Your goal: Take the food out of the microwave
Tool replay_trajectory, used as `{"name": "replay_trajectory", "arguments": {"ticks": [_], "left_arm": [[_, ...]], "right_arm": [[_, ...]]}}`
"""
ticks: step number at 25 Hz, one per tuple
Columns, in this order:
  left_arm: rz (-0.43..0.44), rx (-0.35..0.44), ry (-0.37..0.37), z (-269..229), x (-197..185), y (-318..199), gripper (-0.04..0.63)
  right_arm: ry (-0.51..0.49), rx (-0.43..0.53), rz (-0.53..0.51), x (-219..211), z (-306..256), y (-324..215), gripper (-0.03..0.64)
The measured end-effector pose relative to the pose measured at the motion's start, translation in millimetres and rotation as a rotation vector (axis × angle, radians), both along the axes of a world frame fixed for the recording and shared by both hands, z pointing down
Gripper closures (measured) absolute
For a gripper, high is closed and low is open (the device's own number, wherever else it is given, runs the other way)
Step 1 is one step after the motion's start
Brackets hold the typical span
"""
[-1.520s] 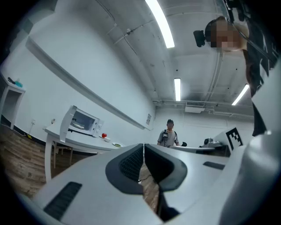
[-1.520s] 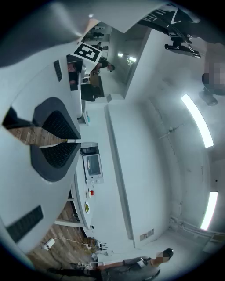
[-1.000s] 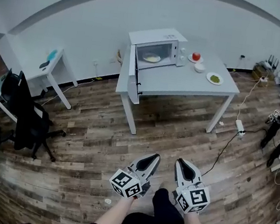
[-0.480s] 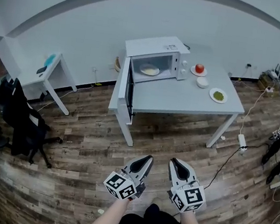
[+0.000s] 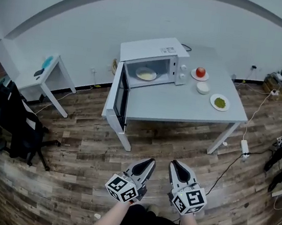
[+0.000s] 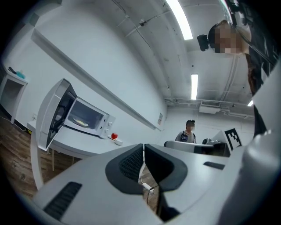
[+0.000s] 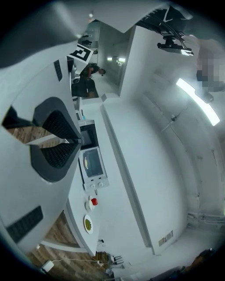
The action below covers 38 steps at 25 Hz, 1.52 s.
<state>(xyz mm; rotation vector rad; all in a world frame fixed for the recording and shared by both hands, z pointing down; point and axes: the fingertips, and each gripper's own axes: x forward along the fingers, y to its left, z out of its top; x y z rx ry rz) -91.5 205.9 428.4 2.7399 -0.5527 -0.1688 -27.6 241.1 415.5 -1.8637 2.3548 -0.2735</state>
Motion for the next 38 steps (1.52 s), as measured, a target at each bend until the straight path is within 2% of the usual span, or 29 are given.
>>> {"name": "replay_trajectory", "arguments": {"ticks": [9, 16, 24, 38], "left_arm": [[-0.027, -0.033, -0.042, 16.4, 12.8, -17.4, 0.578], [0.004, -0.040, -0.047, 23.8, 44.0, -43.0, 0.578], [-0.015, -0.054, -0.039, 24.2, 76.8, -98.6, 0.578], [-0.096, -0.093, 0.006, 25.8, 102.4, -202.1, 0.578]], "right_arm": [[-0.024, -0.022, -0.013, 14.8, 14.9, -11.8, 0.569], [-0.024, -0.030, 0.007, 40.1, 21.6, -36.5, 0.569], [-0.031, -0.059, -0.009, 70.6, 25.8, -99.2, 0.569], [0.026, -0.099, -0.131, 82.9, 23.9, -213.7, 0.568]]}}
